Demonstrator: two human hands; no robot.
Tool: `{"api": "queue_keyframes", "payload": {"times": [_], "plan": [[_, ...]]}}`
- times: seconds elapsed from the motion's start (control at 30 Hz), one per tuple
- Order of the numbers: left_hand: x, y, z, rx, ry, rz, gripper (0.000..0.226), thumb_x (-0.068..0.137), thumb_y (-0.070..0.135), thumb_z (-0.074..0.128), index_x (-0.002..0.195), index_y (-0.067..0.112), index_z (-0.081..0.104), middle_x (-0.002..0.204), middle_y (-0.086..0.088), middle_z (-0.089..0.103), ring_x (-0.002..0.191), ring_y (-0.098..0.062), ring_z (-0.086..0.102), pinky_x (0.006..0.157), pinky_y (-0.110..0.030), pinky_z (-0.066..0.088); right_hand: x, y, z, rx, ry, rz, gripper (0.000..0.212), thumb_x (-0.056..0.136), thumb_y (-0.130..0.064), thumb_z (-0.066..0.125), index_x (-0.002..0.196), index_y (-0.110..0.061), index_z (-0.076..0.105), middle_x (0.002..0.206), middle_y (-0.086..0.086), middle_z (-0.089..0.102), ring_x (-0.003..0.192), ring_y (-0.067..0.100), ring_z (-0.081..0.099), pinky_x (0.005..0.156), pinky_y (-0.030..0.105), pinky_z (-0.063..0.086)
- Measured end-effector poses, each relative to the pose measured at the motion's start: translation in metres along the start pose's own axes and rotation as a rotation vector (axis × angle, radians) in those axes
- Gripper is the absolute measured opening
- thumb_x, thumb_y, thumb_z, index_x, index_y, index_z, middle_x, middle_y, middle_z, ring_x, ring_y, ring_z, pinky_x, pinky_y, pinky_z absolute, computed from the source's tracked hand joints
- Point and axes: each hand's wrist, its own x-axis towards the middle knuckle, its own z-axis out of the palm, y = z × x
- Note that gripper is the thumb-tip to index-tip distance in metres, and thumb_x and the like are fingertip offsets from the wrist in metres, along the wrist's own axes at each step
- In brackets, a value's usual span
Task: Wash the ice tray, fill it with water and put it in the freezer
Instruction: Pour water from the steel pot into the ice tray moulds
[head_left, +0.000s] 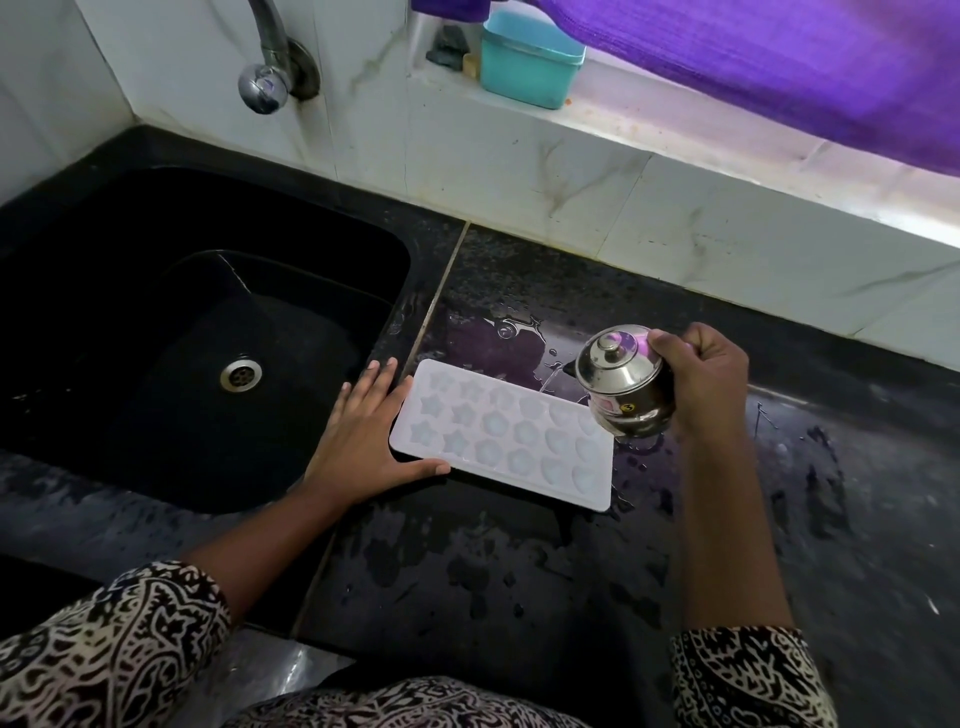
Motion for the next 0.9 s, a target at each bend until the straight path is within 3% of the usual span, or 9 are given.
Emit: {"api": "queue_keyframes", "payload": {"times": [0.6, 0.9], "plan": [[0.0003, -0.0011, 0.0007, -0.004, 0.010, 0.016, 0.132, 0.051, 0.103, 0.027, 0.156, 0.023, 0.013, 0.165, 0.003, -0.003, 0.148, -0.009, -0.014, 0.118, -0.034, -0.012, 0.0026, 0.0084, -0.0028, 0.062, 0.012, 0.066, 0.030, 0.081, -0.010, 0.064, 0.060, -0.018, 0.043, 0.060, 0.000, 0.044, 0.062, 0.018, 0.044, 0.060, 0.032, 0.045], [0.0003, -0.0017, 0.0007, -0.021, 0.019, 0.021, 0.132, 0.051, 0.103, 0.026, 0.156, 0.023, 0.013, 0.165, 0.002, -0.002, 0.148, -0.009, -0.014, 0.119, -0.035, -0.011, -0.0016, 0.0071, 0.0023, 0.024, 0.007, 0.041, 0.029, 0.082, -0.010, 0.063, 0.062, -0.016, 0.042, 0.059, 0.001, 0.043, 0.054, 0.009, 0.041, 0.049, 0.020, 0.041]]}}
